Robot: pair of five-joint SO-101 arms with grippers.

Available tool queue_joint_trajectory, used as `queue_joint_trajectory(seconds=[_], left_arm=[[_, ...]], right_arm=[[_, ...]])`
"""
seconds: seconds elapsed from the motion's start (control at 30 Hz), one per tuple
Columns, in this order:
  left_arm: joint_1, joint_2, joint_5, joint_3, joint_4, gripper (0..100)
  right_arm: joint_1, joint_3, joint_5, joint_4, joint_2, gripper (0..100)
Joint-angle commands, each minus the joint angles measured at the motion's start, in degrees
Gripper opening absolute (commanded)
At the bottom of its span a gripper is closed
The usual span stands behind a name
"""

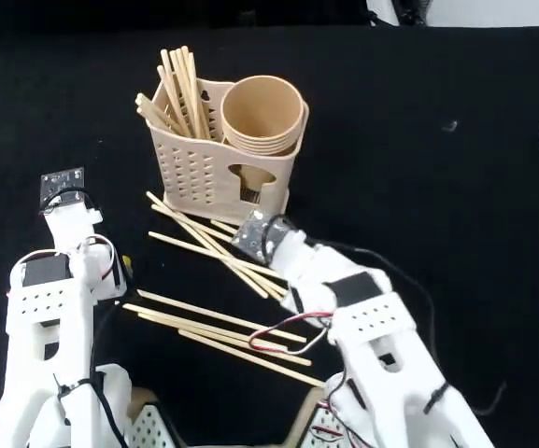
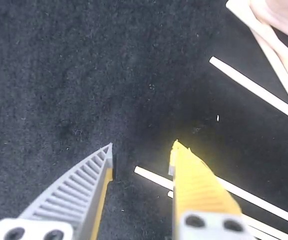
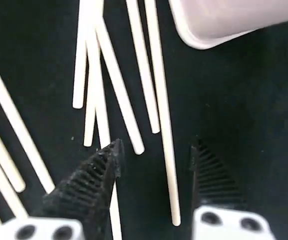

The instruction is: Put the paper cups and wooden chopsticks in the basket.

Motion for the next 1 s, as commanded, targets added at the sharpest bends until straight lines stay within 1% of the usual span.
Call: queue_joint_trajectory(seconds=[0.0,0.13,0.37,0.47,0.53,0.63,0.7,0.83,0.97], left_arm=[[0.48,-0.79,-0.44,-0.31,-0.79,19],[0.48,-0.79,-0.44,-0.31,-0.79,19],[0.48,-0.79,-0.53,-0.31,-0.79,19],[0.48,-0.79,-0.53,-0.31,-0.79,19],[0.48,-0.79,-0.53,-0.31,-0.79,19],[0.48,-0.79,-0.53,-0.31,-0.79,19],[0.48,-0.79,-0.53,-0.31,-0.79,19],[0.48,-0.88,-0.53,-0.31,-0.79,19],[0.57,-0.88,-0.62,-0.31,-0.88,19]], right_arm=[[1.05,-1.71,2.29,-2.11,5.32,21.7],[0.70,-4.70,2.81,-3.87,13.49,21.9],[-4.31,-9.54,2.81,-3.87,22.64,21.5],[-5.36,-9.45,2.73,-3.78,22.73,19.8],[-5.36,-9.63,2.55,-3.78,22.73,13.2],[-4.92,-9.71,2.46,-3.78,22.73,0.5],[-4.31,-9.63,2.46,-3.69,22.64,2.4],[-1.58,-9.63,2.73,-2.29,21.23,1.1],[-1.14,-9.63,2.73,3.69,12.97,1.1]])
